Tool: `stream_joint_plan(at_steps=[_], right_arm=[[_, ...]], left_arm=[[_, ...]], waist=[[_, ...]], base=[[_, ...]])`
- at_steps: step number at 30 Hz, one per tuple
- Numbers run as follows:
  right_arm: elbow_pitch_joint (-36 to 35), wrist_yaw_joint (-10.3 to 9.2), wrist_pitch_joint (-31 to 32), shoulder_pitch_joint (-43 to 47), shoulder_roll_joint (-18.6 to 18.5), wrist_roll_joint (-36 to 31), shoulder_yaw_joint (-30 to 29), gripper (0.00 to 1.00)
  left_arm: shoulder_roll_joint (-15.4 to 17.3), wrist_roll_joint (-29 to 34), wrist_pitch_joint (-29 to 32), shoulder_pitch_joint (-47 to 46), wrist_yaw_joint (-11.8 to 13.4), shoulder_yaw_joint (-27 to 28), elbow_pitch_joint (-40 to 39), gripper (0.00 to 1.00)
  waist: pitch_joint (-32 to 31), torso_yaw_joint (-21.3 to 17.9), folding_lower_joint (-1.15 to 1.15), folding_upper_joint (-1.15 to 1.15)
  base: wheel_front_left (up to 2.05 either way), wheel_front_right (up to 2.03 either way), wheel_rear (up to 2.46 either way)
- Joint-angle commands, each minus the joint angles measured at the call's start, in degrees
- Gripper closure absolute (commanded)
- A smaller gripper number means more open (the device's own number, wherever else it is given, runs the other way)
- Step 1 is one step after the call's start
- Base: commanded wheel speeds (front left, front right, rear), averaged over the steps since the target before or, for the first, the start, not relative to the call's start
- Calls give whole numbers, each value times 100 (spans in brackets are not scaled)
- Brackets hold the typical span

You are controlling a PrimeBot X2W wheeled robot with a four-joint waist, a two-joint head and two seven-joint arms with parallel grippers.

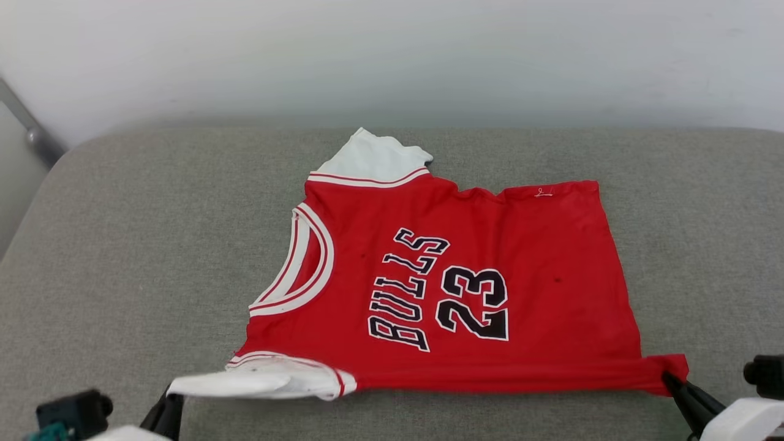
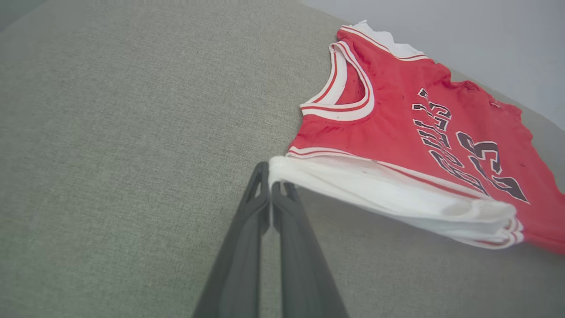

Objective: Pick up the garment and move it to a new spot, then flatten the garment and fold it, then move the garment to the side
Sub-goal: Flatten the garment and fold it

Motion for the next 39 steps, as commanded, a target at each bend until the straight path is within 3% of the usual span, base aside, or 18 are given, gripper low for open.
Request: stream_joint_plan(at_steps=[1,8,16,22,23,24,25,26,27,33,39], right_arm=[[-91,-14,221,-102,68,-59,-92,100],[-135,-13,637,-864,198,-275,-12,100],[663,-10,552,-2087,114,-358,498,100],[1447,-11,404,-2577,96,-382,835,100],[1566,-11,387,-2625,95,-381,874,97],[1689,-11,397,-2637,125,-323,924,71],[1768,-11,338,-2657,123,-312,974,53],[1831,-11,285,-2688,114,-294,1019,4],[1894,-11,246,-2695,124,-240,1063,0],[1851,-13,-356,-2611,31,38,1095,0],[1398,-10,-1193,-2283,-123,-173,987,0]], left_arm=[[42,22,43,-313,-44,6,13,100],[-143,-9,340,-1568,-511,-331,677,100],[-445,38,540,-3066,-1063,-673,1876,100],[-659,31,575,-3675,-1448,-871,2795,100],[-706,10,586,-3725,-1501,-911,2910,86],[-738,15,567,-3771,-1551,-936,3031,55],[-762,10,565,-3801,-1599,-958,3152,2],[-795,-9,534,-3839,-1643,-964,3238,0],[-819,-7,494,-3878,-1680,-964,3333,0],[-835,-74,292,-3907,-1821,-884,3697,0],[-590,-57,112,-3829,-1835,-716,3655,0]], waist=[[78,9,2,0],[504,-3,2,0],[1099,-102,2,0],[1327,-136,2,0],[1338,-140,2,0],[1344,-145,2,0],[1346,-152,2,0],[1343,-158,2,0],[1326,-166,2,0],[1074,-193,2,0],[663,-273,2,0]], base=[[0,0,0],[0,0,0],[0,0,0],[0,0,0],[0,0,0],[0,0,0],[0,0,0],[0,0,0],[0,0,0],[0,0,0],[0,0,0]])
